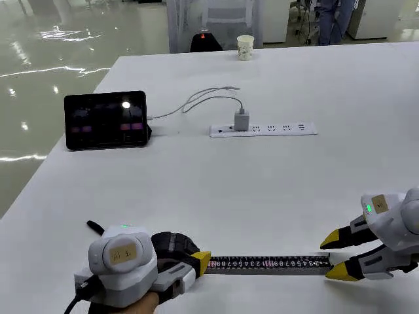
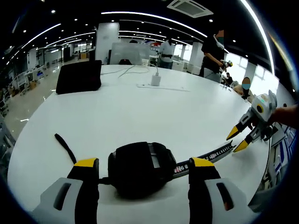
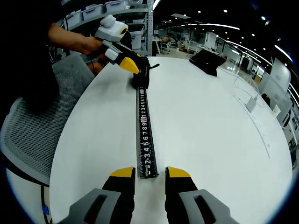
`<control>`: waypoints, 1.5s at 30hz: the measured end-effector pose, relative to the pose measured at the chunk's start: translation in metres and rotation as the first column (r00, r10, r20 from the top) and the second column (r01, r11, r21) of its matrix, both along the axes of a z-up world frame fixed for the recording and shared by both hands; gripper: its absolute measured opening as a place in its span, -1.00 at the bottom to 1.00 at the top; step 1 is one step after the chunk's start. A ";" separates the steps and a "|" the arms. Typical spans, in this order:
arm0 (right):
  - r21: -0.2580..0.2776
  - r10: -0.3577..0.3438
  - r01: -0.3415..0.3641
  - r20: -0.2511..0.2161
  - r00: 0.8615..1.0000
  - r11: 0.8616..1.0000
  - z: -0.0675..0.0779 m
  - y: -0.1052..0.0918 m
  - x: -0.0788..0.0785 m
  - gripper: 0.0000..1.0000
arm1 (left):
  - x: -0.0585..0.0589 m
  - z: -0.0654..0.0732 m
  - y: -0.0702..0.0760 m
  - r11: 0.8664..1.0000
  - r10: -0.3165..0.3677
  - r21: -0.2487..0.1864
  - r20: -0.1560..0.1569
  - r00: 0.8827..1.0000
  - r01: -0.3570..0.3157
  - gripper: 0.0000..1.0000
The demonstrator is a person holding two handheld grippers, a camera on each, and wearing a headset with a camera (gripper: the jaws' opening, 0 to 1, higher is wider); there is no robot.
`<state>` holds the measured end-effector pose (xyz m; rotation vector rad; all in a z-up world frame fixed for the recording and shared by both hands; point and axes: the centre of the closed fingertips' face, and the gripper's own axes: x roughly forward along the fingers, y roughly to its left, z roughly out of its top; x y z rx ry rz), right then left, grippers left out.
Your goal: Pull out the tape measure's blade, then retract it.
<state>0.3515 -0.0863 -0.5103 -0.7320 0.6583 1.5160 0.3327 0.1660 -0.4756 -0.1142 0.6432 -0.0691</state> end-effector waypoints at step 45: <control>-0.015 0.005 -0.005 -0.012 1.000 1.000 -0.009 -0.003 -0.003 -0.80 | 0.007 -0.019 0.000 0.999 0.038 0.004 -0.060 0.997 -0.038 0.27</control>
